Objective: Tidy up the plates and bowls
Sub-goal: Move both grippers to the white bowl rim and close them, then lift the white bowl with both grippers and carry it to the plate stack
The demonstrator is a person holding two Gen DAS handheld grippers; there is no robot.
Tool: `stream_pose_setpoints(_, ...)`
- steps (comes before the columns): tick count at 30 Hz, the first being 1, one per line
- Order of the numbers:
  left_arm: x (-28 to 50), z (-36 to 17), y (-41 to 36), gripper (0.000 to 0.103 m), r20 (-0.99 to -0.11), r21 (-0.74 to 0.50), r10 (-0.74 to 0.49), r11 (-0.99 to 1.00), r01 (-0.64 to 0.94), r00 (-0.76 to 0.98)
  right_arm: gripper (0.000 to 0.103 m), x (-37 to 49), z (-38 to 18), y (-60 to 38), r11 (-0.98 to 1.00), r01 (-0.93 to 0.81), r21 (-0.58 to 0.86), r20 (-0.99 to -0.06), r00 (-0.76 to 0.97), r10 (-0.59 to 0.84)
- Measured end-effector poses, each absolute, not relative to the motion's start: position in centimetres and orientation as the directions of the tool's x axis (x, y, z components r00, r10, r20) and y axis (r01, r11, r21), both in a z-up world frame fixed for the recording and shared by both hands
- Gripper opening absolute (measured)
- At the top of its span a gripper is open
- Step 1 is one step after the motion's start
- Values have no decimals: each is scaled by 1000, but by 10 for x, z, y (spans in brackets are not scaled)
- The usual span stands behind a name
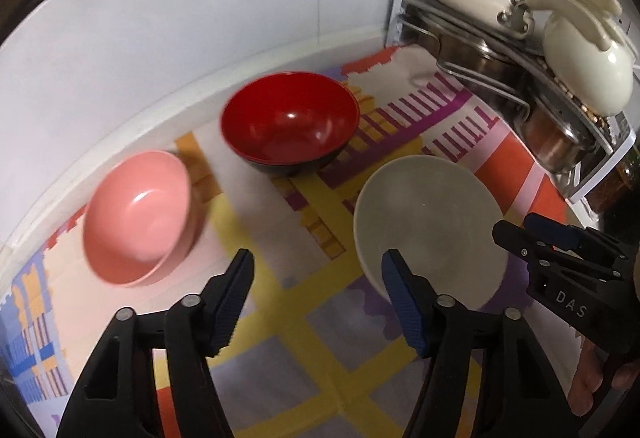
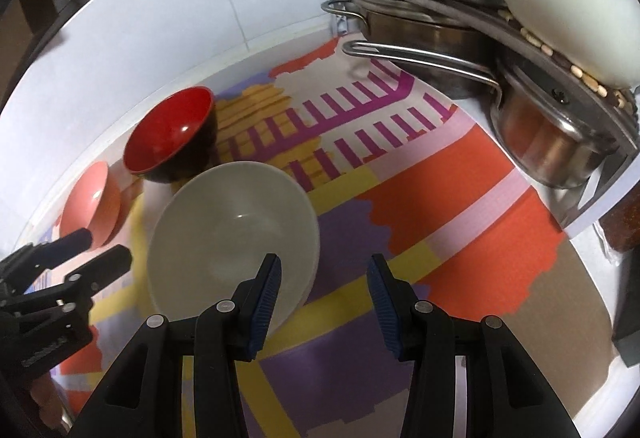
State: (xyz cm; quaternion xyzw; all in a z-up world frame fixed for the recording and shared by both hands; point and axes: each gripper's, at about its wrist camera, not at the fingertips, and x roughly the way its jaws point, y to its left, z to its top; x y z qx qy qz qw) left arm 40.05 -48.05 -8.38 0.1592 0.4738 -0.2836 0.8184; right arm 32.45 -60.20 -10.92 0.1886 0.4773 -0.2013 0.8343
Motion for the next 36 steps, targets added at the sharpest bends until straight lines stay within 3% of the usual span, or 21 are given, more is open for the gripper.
stream_pose_setpoints(9,414,-113,-500,54,-896,-30,-301,774,633,325,39,334,-120,-603,848,514,131,-886,444,-132)
stream_pose_setpoints(14,415,-120,-508,46,-907,-39,-298,764,645,298,25,337,-124,-604,848,509,149,-889,444,-110)
stream_pose_setpoints(19,419,-128,-514,26,-922,-79,-306,751,655,239,17,338,-128,-605,841,517,161,-895,436,-96)
stream_pose_setpoints(25,419,-132,-520,13,-928,-103,-309,749,655,208,14,340,-129,-602,839,518,166,-900,428,-86)
stream_pose_setpoints(36,417,-120,-503,12,-920,-100,-313,772,627,238,14,339,-115,-587,855,495,159,-890,446,-93)
